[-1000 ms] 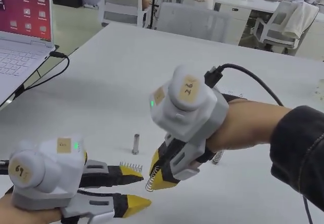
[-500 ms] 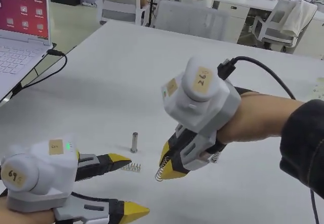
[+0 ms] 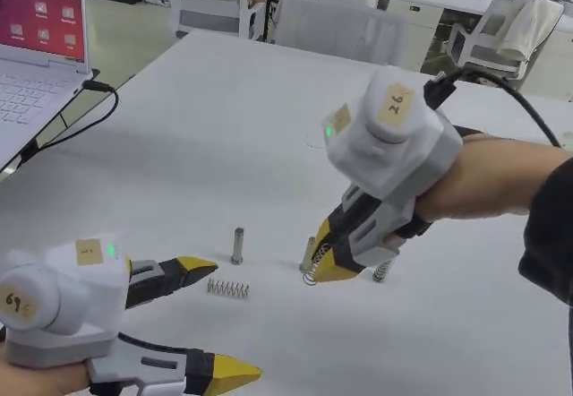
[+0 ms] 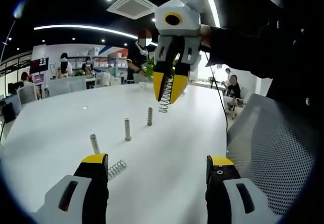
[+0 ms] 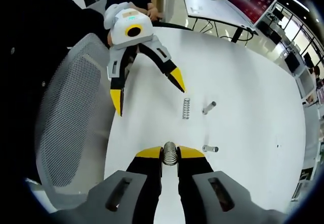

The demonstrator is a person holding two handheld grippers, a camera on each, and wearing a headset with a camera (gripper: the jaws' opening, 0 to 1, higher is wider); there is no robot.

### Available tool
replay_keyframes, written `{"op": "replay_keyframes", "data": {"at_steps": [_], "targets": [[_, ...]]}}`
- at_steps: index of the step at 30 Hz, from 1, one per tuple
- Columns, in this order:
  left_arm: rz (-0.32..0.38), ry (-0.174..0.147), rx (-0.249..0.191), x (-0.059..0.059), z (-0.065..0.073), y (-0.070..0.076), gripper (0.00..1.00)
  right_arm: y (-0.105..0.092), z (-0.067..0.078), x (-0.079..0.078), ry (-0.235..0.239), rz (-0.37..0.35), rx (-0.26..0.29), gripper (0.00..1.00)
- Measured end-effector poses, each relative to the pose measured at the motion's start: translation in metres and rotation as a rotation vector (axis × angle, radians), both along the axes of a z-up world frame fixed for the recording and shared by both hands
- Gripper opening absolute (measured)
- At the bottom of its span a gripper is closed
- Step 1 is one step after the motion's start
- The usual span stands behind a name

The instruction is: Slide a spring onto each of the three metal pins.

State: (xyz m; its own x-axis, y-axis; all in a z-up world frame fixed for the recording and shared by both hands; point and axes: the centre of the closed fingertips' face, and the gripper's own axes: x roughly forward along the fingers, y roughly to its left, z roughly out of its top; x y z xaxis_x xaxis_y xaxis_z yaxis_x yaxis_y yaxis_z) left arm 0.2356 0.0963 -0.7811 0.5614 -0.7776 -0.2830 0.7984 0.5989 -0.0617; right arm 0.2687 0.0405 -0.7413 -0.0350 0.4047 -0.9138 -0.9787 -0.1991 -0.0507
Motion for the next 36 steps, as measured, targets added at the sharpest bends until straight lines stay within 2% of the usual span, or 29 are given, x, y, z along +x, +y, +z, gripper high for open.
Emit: {"op": "replay_keyframes", "data": {"at_steps": [2,9,15,22,29,36], "targets": [[0.006,-0.002,0.001,0.001,0.000,0.001,0.79,-0.004,0.001,0.005,-0.003,-0.011,-0.008,0.09],[0.011,-0.003,-0.002,0.000,0.000,0.001,0.81,-0.011,0.002,0.019,-0.025,-0.030,-0.030,0.09],[0.016,-0.005,0.000,0.000,0.000,0.003,0.83,-0.012,0.002,0.034,-0.055,-0.043,-0.052,0.09],[0.022,-0.003,0.008,0.001,-0.002,0.005,0.86,-0.007,0.003,0.051,-0.085,-0.067,-0.049,0.09],[0.048,-0.004,0.004,0.005,-0.004,0.011,0.89,-0.003,-0.001,0.063,-0.099,-0.073,-0.060,0.09],[0.079,-0.009,-0.006,0.010,-0.002,0.017,0.97,0.000,-0.011,0.069,-0.094,-0.071,-0.078,0.09]]}}
